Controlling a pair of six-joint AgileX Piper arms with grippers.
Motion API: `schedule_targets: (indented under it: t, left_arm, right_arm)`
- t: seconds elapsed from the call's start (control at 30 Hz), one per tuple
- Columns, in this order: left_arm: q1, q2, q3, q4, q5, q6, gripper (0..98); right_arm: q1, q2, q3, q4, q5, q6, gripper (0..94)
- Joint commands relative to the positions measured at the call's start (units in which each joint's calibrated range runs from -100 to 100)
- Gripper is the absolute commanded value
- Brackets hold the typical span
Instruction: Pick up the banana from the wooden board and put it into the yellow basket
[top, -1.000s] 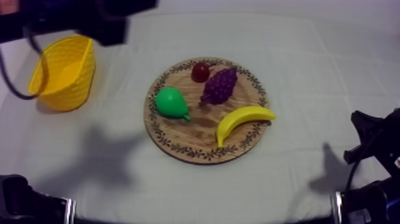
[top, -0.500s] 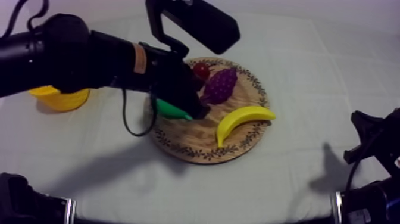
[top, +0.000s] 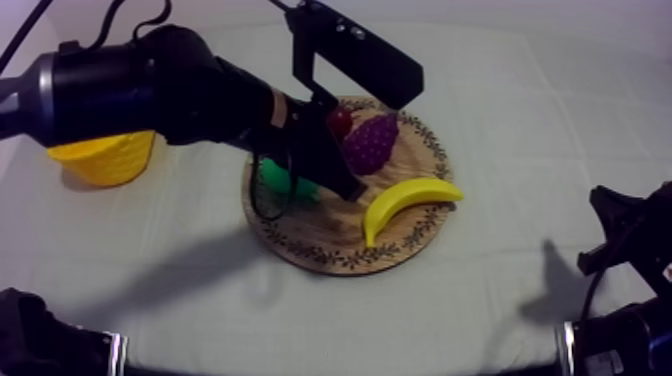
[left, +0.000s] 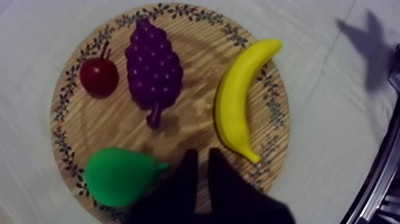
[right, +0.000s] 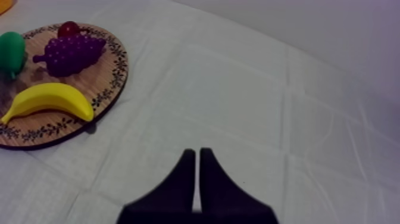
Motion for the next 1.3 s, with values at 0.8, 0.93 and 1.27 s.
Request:
schedule_targets:
  t: [0.8,0.93,1.27]
  left_arm:
    - [0.81,7.86,-6.09,2.87,5.56,-4.28,65.2]
    - [1.14,13.67,-13.85,3.27,11.73,-4.52,64.9]
    - [1.61,26.83,-31.78,2.36,28.31,-2.57,63.0]
  right_arm:
    - [-0.03,-0.04,-0.03,-0.03,0.01,-0.01,0.5]
    - [-0.03,-0.04,-0.03,-0.03,0.01,-0.01,0.5]
    - [-0.03,-0.04,-0.03,-0.03,0.01,-0.01,0.5]
